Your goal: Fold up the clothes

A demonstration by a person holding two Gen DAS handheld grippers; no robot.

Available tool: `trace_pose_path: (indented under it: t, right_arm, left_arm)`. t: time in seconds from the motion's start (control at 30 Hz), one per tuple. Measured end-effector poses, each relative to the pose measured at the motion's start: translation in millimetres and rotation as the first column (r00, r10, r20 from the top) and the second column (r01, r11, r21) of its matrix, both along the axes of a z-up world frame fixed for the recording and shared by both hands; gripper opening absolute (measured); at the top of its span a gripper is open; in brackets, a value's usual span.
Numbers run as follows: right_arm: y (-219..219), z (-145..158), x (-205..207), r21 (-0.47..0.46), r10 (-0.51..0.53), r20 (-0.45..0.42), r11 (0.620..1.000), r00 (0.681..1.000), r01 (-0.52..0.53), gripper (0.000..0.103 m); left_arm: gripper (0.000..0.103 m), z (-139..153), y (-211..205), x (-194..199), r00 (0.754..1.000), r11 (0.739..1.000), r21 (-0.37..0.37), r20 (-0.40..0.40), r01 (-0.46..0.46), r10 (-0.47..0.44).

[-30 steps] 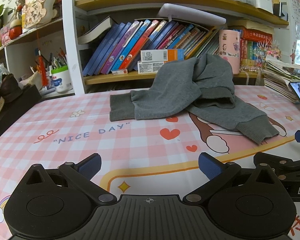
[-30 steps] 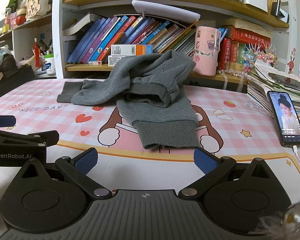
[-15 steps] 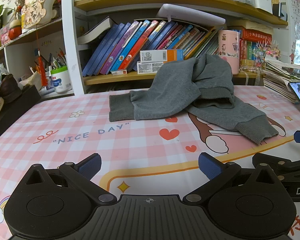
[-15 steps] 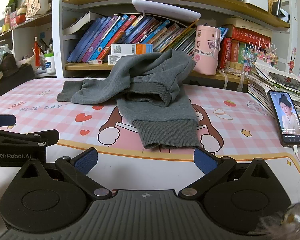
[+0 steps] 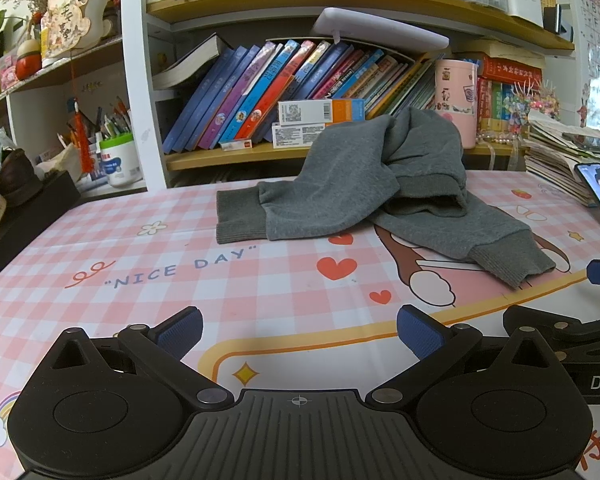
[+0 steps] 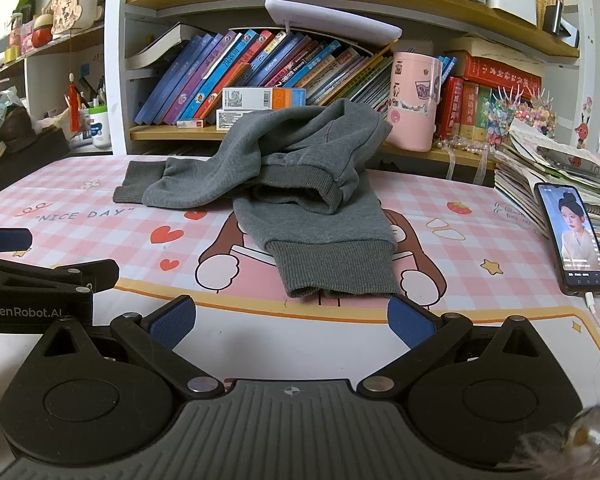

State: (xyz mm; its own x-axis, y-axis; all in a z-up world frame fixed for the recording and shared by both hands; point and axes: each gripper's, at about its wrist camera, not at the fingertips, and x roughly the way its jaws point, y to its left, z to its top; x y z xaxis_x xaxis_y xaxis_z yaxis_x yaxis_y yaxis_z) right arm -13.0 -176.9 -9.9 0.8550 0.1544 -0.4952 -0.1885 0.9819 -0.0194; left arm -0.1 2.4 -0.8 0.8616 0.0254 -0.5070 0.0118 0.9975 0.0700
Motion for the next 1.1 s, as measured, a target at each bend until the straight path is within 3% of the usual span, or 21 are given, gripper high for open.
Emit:
trace_pose_path:
  t: [1.1]
  right_arm:
    - [1.7,-0.4,0.7,-0.009,0.003,-0.004,1.0,1.0,-0.003,0.103]
  left_arm:
    - [0.103,-0.1,-2.6,0.8,1.0,1.0,-0.002,-0.003,0.0,0.0]
